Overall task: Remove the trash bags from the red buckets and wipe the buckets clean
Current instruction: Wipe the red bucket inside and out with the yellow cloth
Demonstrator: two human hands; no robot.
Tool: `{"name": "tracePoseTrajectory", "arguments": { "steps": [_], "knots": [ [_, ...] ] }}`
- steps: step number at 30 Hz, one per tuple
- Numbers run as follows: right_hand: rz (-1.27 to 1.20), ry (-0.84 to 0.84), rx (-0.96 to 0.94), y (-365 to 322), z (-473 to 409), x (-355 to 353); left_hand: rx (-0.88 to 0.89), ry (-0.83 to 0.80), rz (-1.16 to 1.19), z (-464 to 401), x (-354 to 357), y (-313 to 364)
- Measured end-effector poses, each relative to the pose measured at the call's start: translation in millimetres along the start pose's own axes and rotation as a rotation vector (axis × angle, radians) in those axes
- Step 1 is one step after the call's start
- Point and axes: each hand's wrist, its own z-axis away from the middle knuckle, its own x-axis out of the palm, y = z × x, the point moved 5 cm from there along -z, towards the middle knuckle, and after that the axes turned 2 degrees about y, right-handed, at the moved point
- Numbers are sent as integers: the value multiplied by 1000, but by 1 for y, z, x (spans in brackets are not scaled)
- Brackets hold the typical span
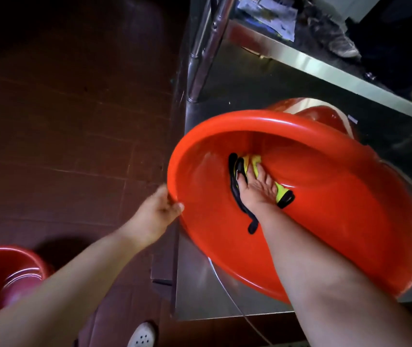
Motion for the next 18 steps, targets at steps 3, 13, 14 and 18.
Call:
{"name": "tracePoseTrajectory", "arguments": {
  "steps": [3,13,14,18],
  "knots": [
    [-54,-18,37,-6,8,-2,-174,-90,220,14,25,-27],
    [-66,12,-149,-55,167,10,-131,-37,256,22,29,-20],
    [-62,5,-152,-54,177,8,-118,-43,218,24,28,-20],
    [-22,-77,-129,-42,161,4,-23,-73,43,29,16,-7]
  ]
}}
